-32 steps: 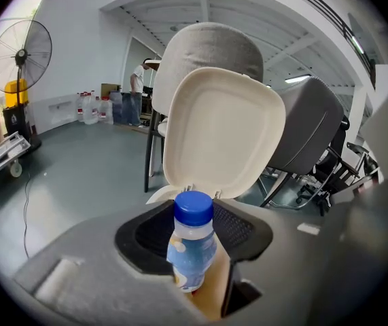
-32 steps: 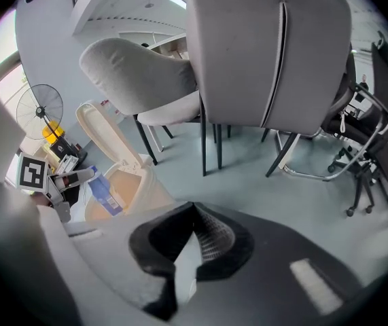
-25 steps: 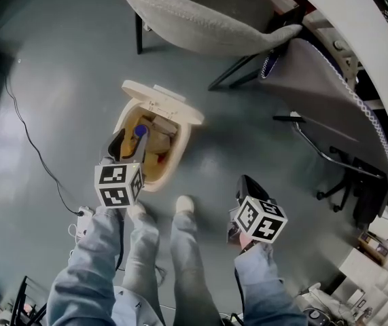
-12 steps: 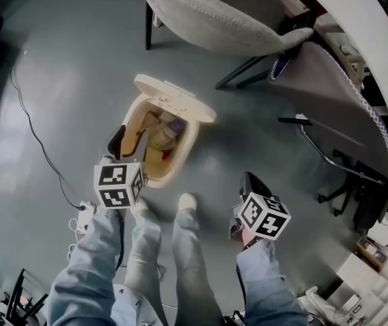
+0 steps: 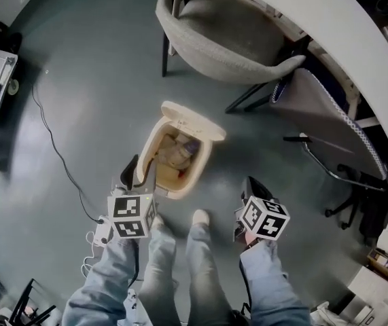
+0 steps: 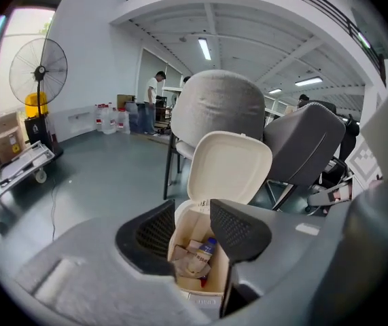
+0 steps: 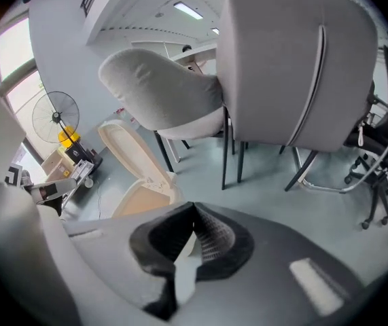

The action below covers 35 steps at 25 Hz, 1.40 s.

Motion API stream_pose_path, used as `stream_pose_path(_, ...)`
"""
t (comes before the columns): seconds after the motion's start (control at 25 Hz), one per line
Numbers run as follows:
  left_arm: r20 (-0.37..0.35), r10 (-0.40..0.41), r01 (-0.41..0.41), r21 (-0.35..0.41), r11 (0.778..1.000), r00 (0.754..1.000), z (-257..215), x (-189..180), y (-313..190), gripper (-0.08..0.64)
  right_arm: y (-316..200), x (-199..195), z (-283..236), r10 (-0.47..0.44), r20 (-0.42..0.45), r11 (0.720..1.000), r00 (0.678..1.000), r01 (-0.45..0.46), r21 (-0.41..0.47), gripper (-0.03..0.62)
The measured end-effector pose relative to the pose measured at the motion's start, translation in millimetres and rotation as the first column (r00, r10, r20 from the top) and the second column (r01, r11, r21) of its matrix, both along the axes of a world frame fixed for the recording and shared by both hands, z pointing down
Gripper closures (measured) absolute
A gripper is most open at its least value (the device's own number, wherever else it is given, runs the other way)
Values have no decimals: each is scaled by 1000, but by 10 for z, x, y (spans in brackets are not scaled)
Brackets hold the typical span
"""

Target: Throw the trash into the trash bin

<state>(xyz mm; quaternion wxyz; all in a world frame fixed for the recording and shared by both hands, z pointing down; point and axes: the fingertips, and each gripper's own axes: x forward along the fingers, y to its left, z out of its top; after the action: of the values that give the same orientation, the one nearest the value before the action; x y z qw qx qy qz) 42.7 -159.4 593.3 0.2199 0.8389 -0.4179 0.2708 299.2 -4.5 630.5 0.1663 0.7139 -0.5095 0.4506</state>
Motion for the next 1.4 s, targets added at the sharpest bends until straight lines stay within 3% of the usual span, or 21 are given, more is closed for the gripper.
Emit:
stream_pose_path(0.08, 21, -44, 44, -3, 999, 999, -250, -140, 54, 426, -71, -87, -274, -38, -21, 999, 999, 39, 32, 589)
stream_pose_path(0.16, -4, -82, 82, -13, 997, 997, -560, -239, 121, 486, -113, -204, -579, -83, -41, 995, 996, 85, 59, 588)
stream_pose_path(0.32, -69, -70, 70, -11, 998, 995, -1253, -296, 302, 548, -167, -426, -1210, -177, -89, 978, 980, 186, 99, 589)
stream_pose_path(0.56, -69, -36, 39, 41, 998, 997, -2155, -470, 648, 551, -137, -637, -2188, -238, -131, 950, 962, 259, 177, 589)
stream_pose_path(0.72, -76, -28, 35, 81, 996, 997, -2664, -595, 856, 551, -113, -638, -2823, -205, -179, 935, 962, 246, 255, 589)
stream_pose_path(0.92, -108, -81, 98, 169, 981, 991, -3226, -787, 742, 551, -16, -397, -3445, -106, -204, 925, 973, 172, 338, 589)
stream_pose_path(1.12, -114, -119, 143, 231, 962, 986, -3527, -991, 632, 551, 90, -265, -3643, -43, -205, 918, 978, 119, 377, 589)
stream_pose_path(1.4, -123, -131, 157, 234, 959, 984, -3589, -978, 574, 551, 109, -210, -3752, -14, -203, 912, 979, 96, 399, 589)
